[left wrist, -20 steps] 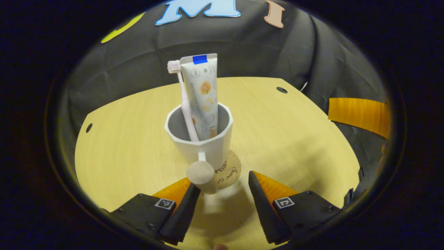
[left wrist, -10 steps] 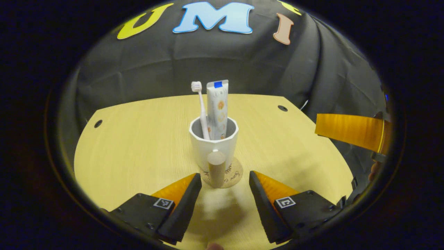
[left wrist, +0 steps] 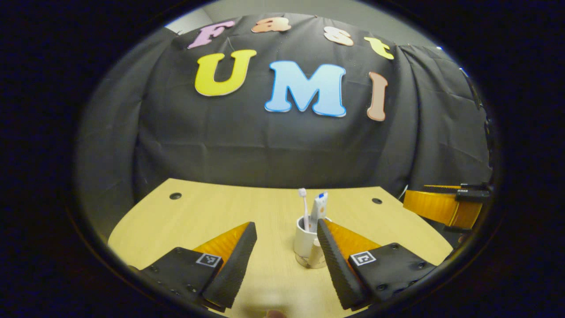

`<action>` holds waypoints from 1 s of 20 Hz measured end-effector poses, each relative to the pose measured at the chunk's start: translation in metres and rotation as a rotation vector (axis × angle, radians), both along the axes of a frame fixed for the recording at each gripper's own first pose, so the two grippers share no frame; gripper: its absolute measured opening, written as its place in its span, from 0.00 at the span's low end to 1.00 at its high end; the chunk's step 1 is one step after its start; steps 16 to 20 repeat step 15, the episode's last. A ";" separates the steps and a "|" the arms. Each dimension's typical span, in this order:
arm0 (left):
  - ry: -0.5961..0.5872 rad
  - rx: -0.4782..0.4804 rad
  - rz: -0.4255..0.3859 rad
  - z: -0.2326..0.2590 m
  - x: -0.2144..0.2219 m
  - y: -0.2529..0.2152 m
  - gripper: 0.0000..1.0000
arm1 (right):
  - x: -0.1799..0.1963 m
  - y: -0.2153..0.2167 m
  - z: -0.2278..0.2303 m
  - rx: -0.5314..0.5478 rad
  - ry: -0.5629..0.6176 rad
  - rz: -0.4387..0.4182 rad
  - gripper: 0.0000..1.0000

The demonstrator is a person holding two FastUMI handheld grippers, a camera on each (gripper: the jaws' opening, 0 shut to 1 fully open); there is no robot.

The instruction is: Put the toothbrush and toothpaste on the desktop into the cup, then pick up the cup and place it on the coaster on the desktop.

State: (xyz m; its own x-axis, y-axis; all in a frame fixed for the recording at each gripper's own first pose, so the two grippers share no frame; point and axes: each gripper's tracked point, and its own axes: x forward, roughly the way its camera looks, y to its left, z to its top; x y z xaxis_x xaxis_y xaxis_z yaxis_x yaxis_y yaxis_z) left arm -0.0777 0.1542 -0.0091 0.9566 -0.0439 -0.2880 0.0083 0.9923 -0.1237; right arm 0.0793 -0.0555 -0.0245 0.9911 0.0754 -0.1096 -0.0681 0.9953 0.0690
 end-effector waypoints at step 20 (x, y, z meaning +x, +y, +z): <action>-0.286 0.046 0.144 0.116 -0.070 0.124 0.95 | -0.036 0.076 0.076 -0.118 -0.278 -0.036 0.84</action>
